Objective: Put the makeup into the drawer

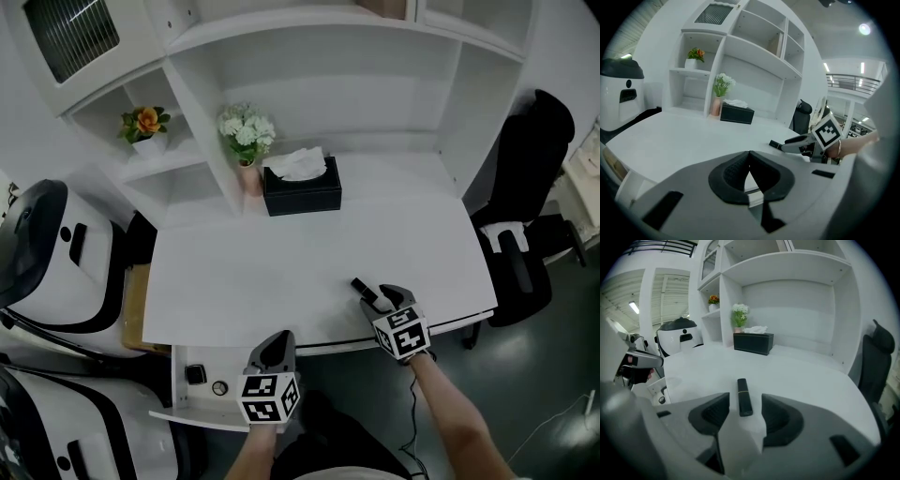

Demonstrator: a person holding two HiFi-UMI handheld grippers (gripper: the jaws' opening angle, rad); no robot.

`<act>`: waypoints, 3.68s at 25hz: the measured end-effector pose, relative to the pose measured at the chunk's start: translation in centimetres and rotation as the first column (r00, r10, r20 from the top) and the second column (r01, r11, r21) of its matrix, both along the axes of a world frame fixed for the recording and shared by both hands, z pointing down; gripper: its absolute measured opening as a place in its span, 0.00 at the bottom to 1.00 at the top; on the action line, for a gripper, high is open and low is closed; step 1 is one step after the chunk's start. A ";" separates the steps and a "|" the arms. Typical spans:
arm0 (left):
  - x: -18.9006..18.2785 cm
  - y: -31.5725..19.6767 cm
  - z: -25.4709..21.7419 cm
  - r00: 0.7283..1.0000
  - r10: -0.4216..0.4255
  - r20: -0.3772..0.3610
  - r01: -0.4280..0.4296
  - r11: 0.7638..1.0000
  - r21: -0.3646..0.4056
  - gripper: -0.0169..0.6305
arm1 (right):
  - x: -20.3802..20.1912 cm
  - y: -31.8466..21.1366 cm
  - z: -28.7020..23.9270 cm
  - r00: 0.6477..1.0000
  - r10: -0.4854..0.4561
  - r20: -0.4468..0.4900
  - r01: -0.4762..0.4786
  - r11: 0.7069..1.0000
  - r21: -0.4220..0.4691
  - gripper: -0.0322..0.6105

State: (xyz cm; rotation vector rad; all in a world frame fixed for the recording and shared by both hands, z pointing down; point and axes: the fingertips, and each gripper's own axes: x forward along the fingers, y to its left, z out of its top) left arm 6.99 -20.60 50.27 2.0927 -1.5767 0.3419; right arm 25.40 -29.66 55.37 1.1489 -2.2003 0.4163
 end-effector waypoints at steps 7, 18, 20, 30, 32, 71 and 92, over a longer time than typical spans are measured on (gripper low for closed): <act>-1.9 0.3 0.0 1.000 -0.028 -0.001 0.028 1.000 -0.005 0.03 | -1.0 -0.6 1.0 0.997 -0.051 -0.051 0.049 0.998 -0.031 0.36; -4.4 1.3 0.3 0.998 -0.070 0.000 0.070 0.997 -0.013 0.03 | -1.2 -0.6 1.6 0.994 -0.044 -0.099 0.041 0.998 -0.038 0.21; -4.7 1.4 0.1 0.997 -0.074 0.001 0.074 0.997 -0.007 0.03 | -1.2 -0.6 1.6 0.994 -0.041 -0.098 0.037 0.999 -0.038 0.21; -7.5 2.7 -0.7 0.991 -0.130 0.007 0.130 0.991 0.014 0.03 | -2.9 -0.3 -1.3 0.994 -0.054 -0.096 0.061 0.996 0.071 0.21; -8.2 3.1 -0.8 0.989 -0.150 0.005 0.150 0.989 0.017 0.03 | -4.2 0.1 -2.3 0.995 -0.072 -0.065 0.077 0.994 0.083 0.21; -27.6 27.1 0.2 0.608 -0.794 0.023 0.794 0.608 -0.016 0.03 | -35.4 20.9 5.7 0.690 -0.721 0.067 0.723 0.679 -0.128 0.21; -28.4 31.6 4.7 0.498 -0.866 0.033 0.863 0.492 -0.117 0.03 | -39.2 20.6 16.9 0.587 -0.789 -0.184 0.742 0.615 -0.269 0.21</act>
